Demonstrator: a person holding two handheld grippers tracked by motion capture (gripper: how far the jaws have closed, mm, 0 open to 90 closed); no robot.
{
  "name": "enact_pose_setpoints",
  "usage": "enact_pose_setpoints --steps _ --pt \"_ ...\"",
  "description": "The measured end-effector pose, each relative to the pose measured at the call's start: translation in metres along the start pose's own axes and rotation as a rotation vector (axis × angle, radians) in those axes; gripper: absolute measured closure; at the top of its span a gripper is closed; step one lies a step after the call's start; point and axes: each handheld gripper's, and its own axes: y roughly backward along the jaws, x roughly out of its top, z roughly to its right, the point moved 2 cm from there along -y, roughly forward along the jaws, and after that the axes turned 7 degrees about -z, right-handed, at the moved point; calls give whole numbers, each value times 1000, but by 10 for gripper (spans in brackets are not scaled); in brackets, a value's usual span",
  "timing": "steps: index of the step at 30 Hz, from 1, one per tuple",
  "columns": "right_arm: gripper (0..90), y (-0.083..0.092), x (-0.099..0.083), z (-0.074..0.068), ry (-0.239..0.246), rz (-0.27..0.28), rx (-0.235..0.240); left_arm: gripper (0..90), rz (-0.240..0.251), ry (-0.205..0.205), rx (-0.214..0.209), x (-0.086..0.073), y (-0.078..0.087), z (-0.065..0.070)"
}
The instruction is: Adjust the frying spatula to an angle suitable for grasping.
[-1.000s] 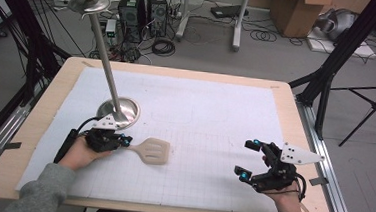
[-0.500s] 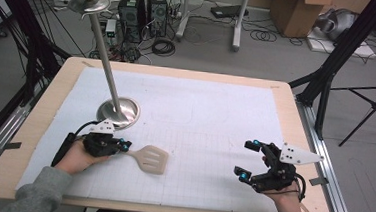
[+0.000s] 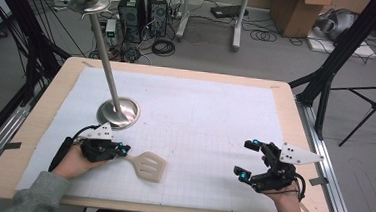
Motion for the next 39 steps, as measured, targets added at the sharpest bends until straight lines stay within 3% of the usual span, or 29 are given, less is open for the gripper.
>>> enact_pose_setpoints --steps 2,7,16,18,25,28,34,36,39 --pt "76 0 0 1 5 -1 -5 900 18 -15 15 0 6 -1" --pt "76 -3 1 2 5 4 6 899 49 -6 39 -9 22 -9" --pt "76 -11 4 6 3 1 22 899 90 49 94 -34 52 -27" --pt "76 -14 6 7 9 4 28 898 82 76 102 -44 60 -33" --pt "76 -20 7 10 12 1 40 898 86 110 119 -55 68 -38" --pt "76 -22 7 10 8 -5 47 898 69 100 119 -60 69 -39" --pt "76 -23 7 11 6 -8 46 898 38 118 123 -70 71 -45" --pt "76 -24 7 11 9 -8 46 898 10 113 136 -72 69 -47" --pt "76 -24 7 11 3 -11 49 898 9 85 151 -70 68 -47"
